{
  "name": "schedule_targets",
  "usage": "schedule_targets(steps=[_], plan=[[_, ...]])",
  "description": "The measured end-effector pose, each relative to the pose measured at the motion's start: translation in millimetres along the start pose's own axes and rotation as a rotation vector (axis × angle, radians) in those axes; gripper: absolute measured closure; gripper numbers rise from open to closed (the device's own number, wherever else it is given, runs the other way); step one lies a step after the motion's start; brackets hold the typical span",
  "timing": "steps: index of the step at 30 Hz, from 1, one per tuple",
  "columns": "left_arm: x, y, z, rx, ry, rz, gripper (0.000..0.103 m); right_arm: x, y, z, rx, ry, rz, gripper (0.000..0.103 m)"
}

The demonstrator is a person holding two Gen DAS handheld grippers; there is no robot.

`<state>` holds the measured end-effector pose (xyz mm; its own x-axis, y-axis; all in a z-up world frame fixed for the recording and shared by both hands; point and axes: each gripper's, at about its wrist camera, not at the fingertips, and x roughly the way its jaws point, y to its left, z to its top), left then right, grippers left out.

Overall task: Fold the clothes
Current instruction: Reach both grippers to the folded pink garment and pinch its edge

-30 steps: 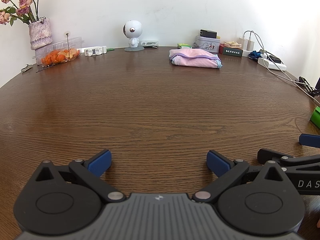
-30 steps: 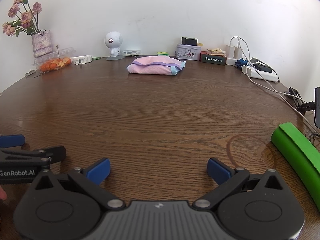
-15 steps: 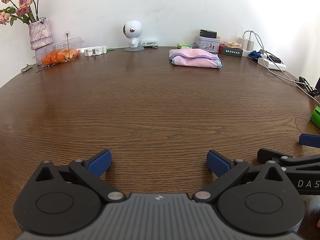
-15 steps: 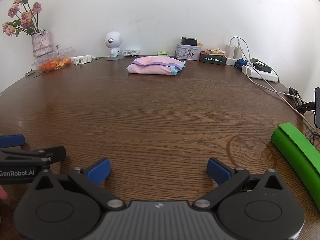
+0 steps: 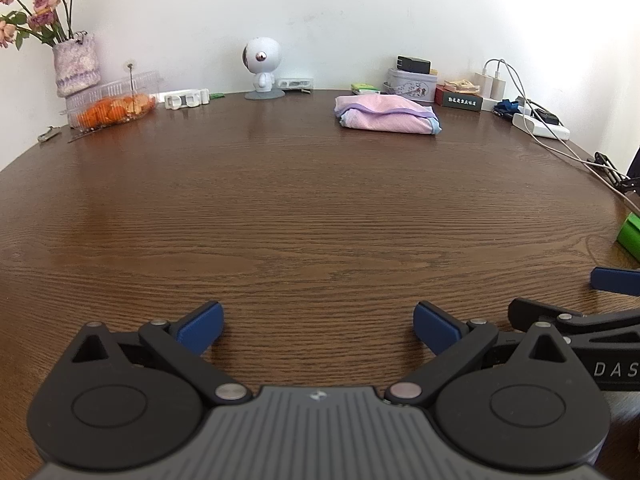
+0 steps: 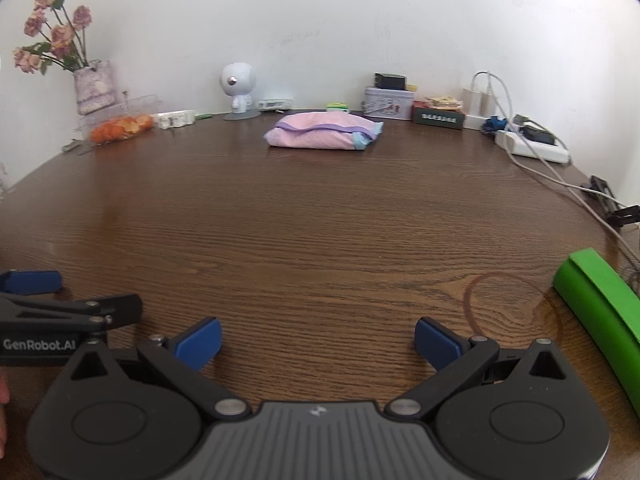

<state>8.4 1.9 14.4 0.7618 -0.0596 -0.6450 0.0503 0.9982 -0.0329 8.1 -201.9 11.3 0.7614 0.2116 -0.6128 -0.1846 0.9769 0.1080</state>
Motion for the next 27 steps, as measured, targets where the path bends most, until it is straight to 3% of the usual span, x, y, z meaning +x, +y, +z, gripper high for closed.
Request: schedule_targets(steps=[3, 7, 9, 13, 15, 16, 19, 27], plan=[[-13, 10, 32, -0.062, -0.085, -0.067, 0.0, -15, -17, 25, 0.108, -0.041, 0.141, 0.0], [-10, 22, 100, -0.125, -0.175, -0.168, 0.0, -36, -38, 92, 0.125, -0.217, 0.131, 0.0], [7, 26, 139, -0.177, -0.187, -0.226, 0.0, -22, -53, 131, 0.145, -0.218, 0.179, 0.0], [99, 34, 207, -0.307, -0.008, -0.342, 0.001, 58, -90, 192, 0.309, -0.091, 0.27, 0.0], [153, 40, 221, -0.402, 0.088, -0.348, 0.009, 98, -109, 221, 0.392, -0.025, 0.314, 0.0], [181, 46, 224, -0.456, 0.137, -0.346, 0.017, 120, -117, 226, 0.439, 0.019, 0.333, 0.006], [238, 54, 226, -0.558, 0.239, -0.375, 0.024, 188, -135, 227, 0.568, 0.136, 0.349, 0.016], [293, 44, 234, -0.556, 0.266, -0.396, 0.024, 246, -140, 224, 0.649, 0.195, 0.338, 0.023]])
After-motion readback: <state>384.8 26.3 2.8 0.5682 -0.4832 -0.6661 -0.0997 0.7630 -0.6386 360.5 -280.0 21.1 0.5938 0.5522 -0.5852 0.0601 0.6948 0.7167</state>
